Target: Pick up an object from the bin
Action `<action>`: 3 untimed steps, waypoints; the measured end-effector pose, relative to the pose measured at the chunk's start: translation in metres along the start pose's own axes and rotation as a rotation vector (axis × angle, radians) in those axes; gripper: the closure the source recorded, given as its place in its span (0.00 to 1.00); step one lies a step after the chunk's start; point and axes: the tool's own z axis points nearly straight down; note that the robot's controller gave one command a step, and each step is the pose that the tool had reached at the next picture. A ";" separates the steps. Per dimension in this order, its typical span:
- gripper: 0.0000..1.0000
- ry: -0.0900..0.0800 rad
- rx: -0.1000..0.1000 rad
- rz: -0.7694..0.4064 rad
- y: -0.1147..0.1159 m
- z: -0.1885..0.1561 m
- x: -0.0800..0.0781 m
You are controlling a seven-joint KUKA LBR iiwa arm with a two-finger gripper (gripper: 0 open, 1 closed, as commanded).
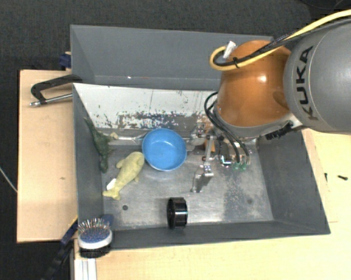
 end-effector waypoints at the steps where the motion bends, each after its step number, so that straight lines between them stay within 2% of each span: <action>1: 0.00 -0.017 -0.002 0.135 0.020 0.087 0.004; 2: 0.00 -0.012 -0.001 0.083 0.027 0.091 -0.014; 3: 0.00 -0.020 -0.007 0.239 0.023 0.134 -0.007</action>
Offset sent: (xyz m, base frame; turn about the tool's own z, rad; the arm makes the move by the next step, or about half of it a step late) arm -0.0110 0.0296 -0.1380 0.1832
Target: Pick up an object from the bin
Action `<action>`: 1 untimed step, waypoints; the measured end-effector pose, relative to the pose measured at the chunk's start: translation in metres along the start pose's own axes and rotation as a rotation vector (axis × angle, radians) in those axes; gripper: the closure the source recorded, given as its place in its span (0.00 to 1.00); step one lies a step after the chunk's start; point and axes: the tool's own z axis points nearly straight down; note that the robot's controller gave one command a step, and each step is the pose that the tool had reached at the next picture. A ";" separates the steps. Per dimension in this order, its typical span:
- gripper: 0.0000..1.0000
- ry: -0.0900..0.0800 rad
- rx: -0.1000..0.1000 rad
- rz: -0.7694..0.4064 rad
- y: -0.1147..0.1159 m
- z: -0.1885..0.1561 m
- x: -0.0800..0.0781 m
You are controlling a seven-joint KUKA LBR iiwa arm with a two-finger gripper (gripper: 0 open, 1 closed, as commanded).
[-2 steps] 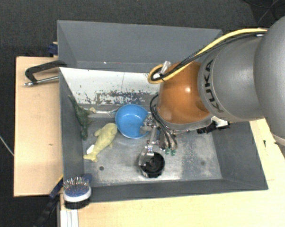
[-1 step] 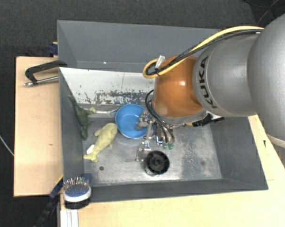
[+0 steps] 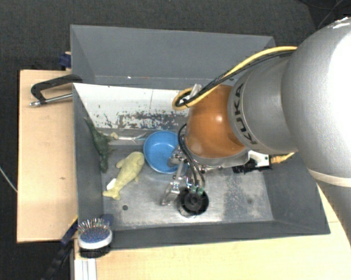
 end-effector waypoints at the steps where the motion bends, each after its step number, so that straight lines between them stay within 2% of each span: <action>1: 1.00 -0.002 -0.004 -0.003 0.002 -0.003 -0.001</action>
Offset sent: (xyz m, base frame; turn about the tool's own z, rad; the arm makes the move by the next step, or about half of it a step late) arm 0.0000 0.0000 0.0000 0.0000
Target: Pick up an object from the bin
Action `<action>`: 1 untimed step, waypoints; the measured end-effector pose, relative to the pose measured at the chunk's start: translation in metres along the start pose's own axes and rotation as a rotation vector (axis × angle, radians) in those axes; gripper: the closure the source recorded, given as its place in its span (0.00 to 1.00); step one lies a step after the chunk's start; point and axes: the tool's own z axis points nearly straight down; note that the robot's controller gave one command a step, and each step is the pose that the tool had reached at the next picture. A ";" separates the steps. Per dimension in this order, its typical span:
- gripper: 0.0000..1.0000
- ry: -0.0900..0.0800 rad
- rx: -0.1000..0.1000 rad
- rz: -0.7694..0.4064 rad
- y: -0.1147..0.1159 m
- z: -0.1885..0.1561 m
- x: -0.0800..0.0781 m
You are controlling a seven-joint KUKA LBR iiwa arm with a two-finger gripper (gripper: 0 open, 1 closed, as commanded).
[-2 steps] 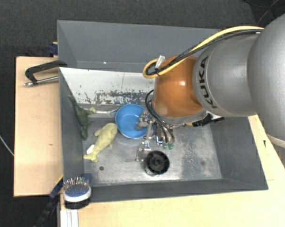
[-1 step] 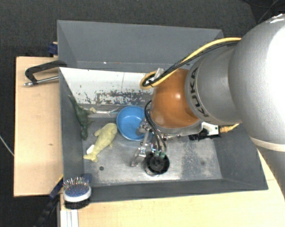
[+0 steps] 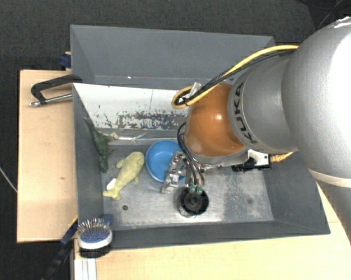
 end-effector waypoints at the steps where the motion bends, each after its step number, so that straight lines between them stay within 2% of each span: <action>1: 1.00 0.002 0.006 -0.137 0.002 -0.153 -0.029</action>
Offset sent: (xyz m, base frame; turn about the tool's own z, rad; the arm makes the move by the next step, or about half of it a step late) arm 0.0226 -0.0073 0.1479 -0.1366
